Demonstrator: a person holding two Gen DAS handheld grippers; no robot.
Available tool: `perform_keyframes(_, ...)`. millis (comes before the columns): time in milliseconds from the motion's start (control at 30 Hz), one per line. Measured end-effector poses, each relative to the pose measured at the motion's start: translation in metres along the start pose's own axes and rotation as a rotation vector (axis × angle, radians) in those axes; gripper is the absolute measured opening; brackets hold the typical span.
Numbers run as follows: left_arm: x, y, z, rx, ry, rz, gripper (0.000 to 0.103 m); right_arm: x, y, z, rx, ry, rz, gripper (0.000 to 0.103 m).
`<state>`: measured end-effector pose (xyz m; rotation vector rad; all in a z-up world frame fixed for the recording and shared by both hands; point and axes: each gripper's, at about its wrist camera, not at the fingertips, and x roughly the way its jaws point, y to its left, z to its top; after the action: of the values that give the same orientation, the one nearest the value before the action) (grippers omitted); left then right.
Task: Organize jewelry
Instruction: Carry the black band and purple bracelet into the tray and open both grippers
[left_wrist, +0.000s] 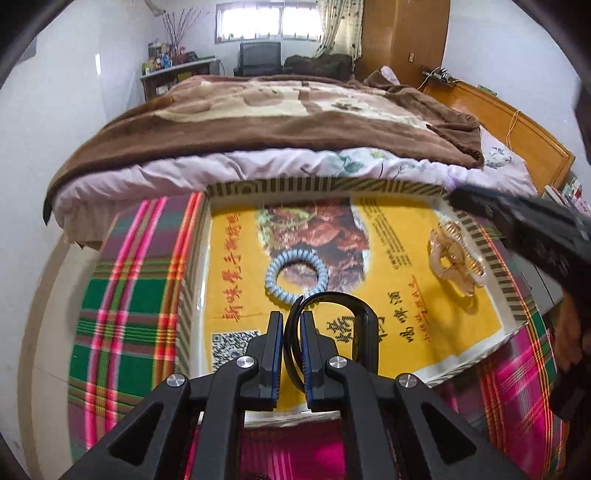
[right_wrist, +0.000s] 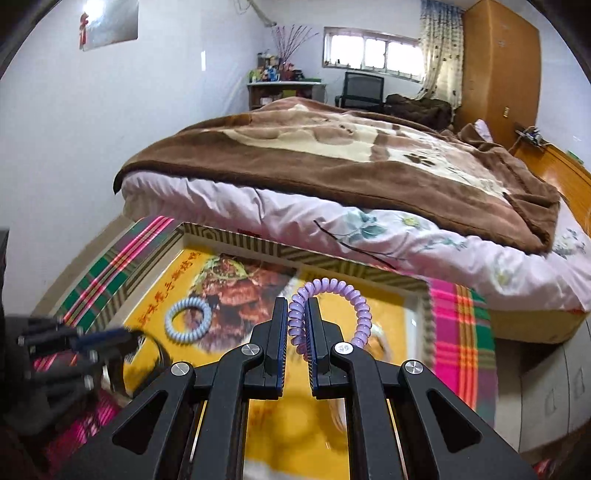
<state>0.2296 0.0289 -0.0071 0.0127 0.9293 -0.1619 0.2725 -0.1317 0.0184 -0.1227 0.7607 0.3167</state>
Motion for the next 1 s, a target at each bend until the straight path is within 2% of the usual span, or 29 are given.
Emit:
perform_keyframes(200, 0.025, 0.004, -0.007, -0.005, 0.055, -0.005, 0.009, 0.042, 0.009, 0.018, -0.024, 0.054, -0.011, 0.009)
perform_keyframes(400, 0.036, 0.009, -0.006, -0.025, 0.074, -0.016, 0.009, 0.075, 0.016, 0.019, -0.044, 0.128, -0.009, 0.009)
perform_keyframes(900, 0.036, 0.009, -0.005, -0.031, 0.072, -0.009, 0.009, 0.102, 0.022, 0.013, -0.063, 0.222, 0.031, 0.010)
perform_keyframes(933, 0.036, 0.010, -0.005, -0.038, 0.073, -0.011, 0.011, 0.104, 0.023, 0.012, -0.064, 0.230, 0.036, 0.010)
perform_keyframes(1000, 0.036, 0.011, -0.005, -0.046, 0.072, -0.017, 0.021, 0.107, 0.023, 0.011, -0.060, 0.246, 0.032, 0.010)
